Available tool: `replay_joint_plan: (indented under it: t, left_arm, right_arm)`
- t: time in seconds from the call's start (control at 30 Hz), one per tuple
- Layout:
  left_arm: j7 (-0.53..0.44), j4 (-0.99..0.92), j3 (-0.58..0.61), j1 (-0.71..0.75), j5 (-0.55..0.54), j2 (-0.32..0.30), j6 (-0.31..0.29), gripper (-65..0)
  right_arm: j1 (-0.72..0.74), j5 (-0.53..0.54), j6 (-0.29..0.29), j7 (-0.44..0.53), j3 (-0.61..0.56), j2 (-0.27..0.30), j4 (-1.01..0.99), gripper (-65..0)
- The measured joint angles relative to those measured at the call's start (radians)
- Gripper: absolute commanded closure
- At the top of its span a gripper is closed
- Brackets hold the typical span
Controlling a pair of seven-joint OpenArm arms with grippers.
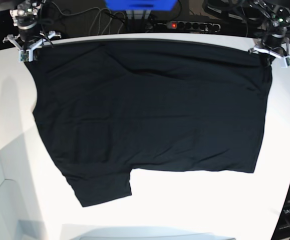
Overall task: Fold the T-shirt properly
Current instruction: 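Release the shirt and raise both grippers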
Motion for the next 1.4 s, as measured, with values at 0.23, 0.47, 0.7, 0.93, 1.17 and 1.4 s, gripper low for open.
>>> replay_joint_plan:
  t: [0.23, 0.47, 0.7, 0.93, 1.17, 1.4]
  left_arm:
    - [-0.001, 0.002, 0.000, 0.011, -0.003, -0.001, 0.001, -13.7]
    - [-0.012, 0.005, 0.000, 0.045, -0.016, 0.000, 0.003, -13.9]
    - [-0.013, 0.005, 0.000, 0.045, -0.015, 0.000, 0.003, -13.9]
    - [0.156, 0.097, -0.037, 0.044, 0.009, 0.007, 0.010, -26.7]
    - [0.215, 0.156, -0.072, 0.043, 0.033, 0.042, 0.018, -29.4]
    - [0.222, 0.156, -0.072, 0.030, 0.035, 0.040, 0.018, -44.0]
  right_arm:
    - [-0.013, -0.004, 0.000, 0.001, 0.030, -0.036, 0.037, 0.0]
    - [-0.013, -0.007, 0.000, 0.001, 0.032, -0.043, 0.037, 0.0]
    - [-0.013, -0.012, 0.000, 0.000, 0.037, -0.043, 0.037, -17.8]
    - [-0.009, -0.011, 0.000, 0.001, 0.038, -0.043, 0.038, -27.3]
    - [-0.004, -0.011, 0.000, -0.004, 0.040, -0.045, 0.065, -27.4]
    - [0.014, -0.011, 0.000, -0.011, 0.040, -0.065, 0.093, -27.4]
